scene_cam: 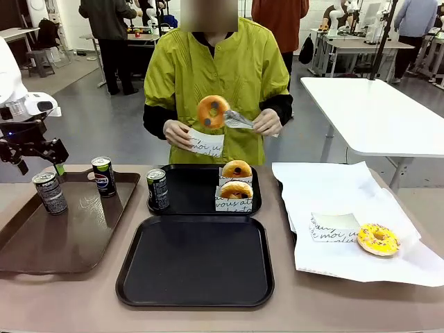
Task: Set up donuts and drinks on trays.
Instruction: Pick up one Pepsi coke from the Handle tray and place it on the Flat Tray without a Pepsi coke.
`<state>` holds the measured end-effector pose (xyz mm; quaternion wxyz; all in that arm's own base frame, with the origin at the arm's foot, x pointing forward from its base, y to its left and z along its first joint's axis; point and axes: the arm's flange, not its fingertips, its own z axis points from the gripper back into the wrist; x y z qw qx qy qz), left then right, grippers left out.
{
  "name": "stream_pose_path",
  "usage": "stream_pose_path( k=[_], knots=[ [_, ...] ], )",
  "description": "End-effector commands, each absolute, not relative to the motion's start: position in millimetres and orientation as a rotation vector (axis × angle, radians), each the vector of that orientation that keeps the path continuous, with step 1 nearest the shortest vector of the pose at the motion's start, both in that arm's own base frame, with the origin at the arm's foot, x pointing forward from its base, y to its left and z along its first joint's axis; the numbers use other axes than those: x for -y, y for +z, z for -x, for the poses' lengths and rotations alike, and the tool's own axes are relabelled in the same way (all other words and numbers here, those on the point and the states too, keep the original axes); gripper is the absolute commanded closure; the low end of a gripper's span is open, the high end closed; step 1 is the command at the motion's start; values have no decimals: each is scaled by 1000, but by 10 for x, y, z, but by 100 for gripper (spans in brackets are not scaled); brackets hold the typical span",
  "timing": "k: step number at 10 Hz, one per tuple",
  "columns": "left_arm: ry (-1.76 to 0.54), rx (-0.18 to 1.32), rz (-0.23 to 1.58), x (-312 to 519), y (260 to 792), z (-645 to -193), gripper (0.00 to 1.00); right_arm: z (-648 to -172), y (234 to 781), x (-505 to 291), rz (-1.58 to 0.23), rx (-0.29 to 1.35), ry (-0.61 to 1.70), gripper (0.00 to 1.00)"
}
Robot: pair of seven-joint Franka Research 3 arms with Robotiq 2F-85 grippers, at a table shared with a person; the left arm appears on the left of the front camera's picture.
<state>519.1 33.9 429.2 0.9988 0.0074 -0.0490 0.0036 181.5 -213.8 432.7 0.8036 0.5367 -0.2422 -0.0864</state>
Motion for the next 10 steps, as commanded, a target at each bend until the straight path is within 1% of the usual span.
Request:
stream_pose_path(
  k=[1, 4, 7, 10],
  knots=[
    [23, 52, 25, -409, 4282, -5361, 0, -1832, 4332, 2141, -1163, 538, -169, 0],
    [2, -1, 78, -474, 4147, -5355, 0, -1832, 4332, 2141, -1163, 538, -169, 0],
    [-12, -9, 81, -514, 4087, -5240, 0, -1832, 4332, 2141, -1163, 538, -169, 0],
    [-35, -10, 72, -522, 3963, -5248, 0, -1832, 4332, 2141, -1163, 538, -169, 0]
  ],
)
